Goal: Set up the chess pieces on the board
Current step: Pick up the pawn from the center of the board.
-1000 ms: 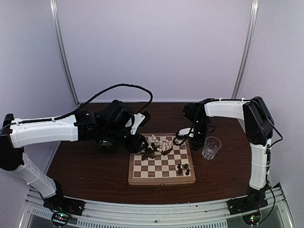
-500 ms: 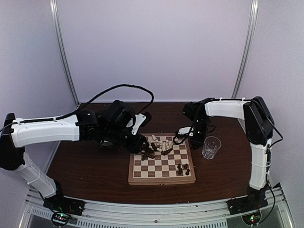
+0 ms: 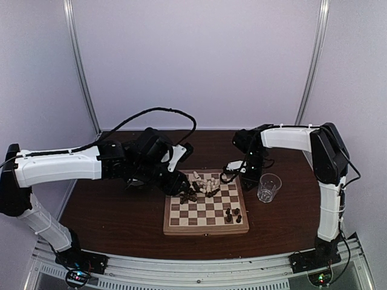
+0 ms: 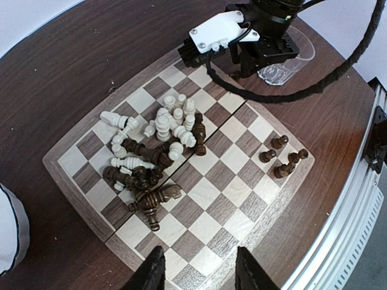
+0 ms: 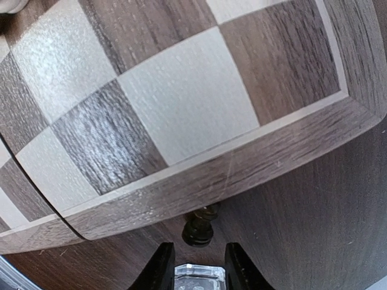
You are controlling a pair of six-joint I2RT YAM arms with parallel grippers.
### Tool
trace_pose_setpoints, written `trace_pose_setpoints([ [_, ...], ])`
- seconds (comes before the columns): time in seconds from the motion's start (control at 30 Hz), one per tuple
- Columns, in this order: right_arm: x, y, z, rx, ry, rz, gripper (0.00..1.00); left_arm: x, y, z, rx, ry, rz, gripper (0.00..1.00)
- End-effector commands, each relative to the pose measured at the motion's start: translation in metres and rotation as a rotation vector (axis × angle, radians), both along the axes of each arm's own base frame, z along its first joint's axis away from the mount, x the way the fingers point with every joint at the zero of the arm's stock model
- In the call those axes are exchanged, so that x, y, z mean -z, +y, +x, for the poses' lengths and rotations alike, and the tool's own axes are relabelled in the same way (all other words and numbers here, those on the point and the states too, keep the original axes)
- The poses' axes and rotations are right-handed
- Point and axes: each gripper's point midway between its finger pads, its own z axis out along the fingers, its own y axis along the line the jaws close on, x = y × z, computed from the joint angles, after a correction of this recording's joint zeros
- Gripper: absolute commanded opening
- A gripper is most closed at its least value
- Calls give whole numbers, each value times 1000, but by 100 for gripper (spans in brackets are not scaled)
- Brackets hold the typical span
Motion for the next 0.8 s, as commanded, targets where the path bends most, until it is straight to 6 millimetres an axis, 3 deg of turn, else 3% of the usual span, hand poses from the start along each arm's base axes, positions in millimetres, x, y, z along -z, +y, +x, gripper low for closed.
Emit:
trace_pose_setpoints([
  [0.0,-1,5,2,27,5,33,31,-11,-11,7,4,-22,-56,40],
  [0.77,25,-11,0,51,4,-53,28,-7,-15,8,5,-13,-58,40],
])
